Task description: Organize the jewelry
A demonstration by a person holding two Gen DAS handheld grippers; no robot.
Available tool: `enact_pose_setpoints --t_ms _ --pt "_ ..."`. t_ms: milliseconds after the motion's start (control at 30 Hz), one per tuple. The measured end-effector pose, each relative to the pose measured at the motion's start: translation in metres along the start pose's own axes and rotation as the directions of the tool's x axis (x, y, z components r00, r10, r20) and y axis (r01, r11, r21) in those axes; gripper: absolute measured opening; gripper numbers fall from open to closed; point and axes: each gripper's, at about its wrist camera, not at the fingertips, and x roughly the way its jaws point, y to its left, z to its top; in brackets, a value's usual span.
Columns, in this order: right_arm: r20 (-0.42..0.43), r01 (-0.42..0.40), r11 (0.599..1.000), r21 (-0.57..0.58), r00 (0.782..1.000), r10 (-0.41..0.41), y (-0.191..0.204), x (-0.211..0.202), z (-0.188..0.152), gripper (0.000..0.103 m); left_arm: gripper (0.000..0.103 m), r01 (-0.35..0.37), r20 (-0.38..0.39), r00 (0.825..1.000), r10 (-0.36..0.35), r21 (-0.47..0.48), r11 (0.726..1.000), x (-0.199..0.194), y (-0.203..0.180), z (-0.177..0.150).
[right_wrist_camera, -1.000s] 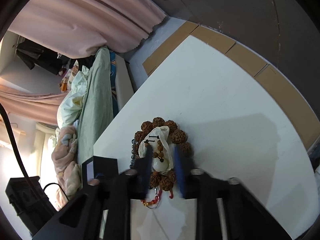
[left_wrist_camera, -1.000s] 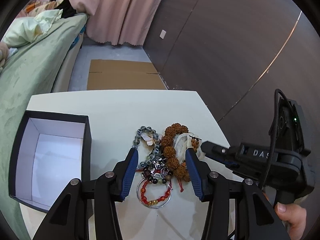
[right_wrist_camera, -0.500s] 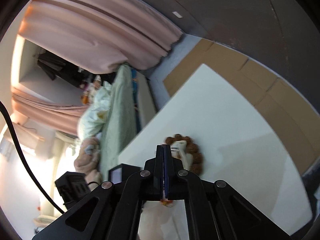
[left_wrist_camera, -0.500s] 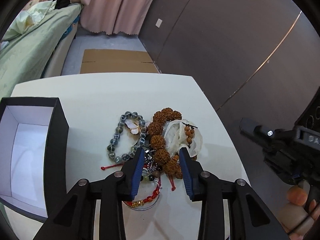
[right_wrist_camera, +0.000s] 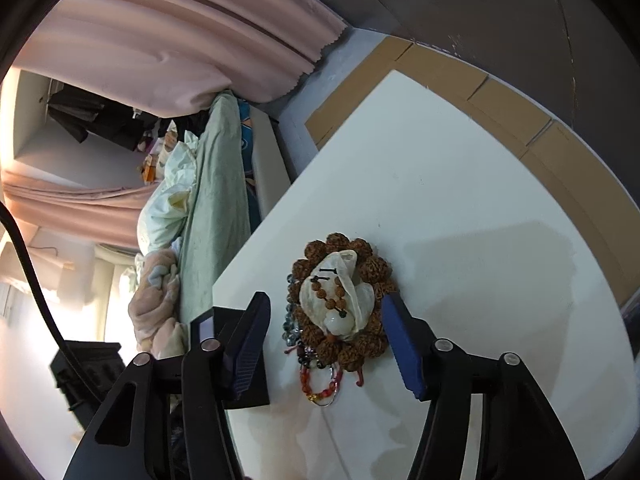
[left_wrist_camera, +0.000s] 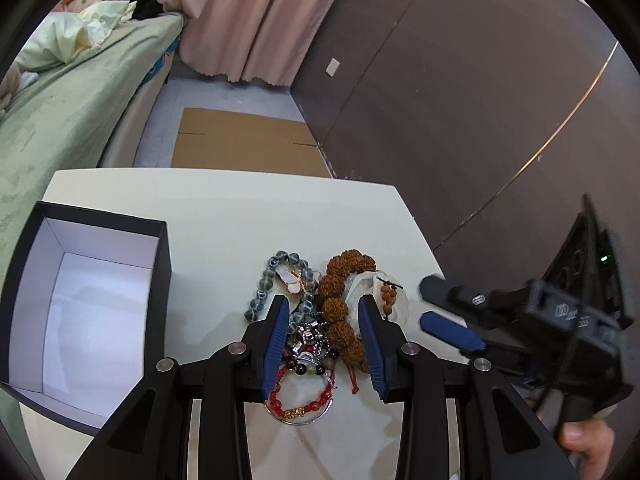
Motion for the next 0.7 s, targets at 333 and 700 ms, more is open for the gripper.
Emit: enact_pose_setpoints --t_ms 333,700 --pt "-0.021 0.032 0.999 0.03 0.999 -0.032 -0.011 0.018 -0.002 0.006 0.037 0.013 0.017 1.0 -0.013 -0.015 1.0 -0.009 0.004 0.005" --pt "0.061 -0.146 0.987 0.069 0.988 0.142 -0.004 -0.01 -0.004 0.002 0.037 0.012 -0.003 1.0 -0.012 -0.004 1.0 -0.004 0.001 0.001"
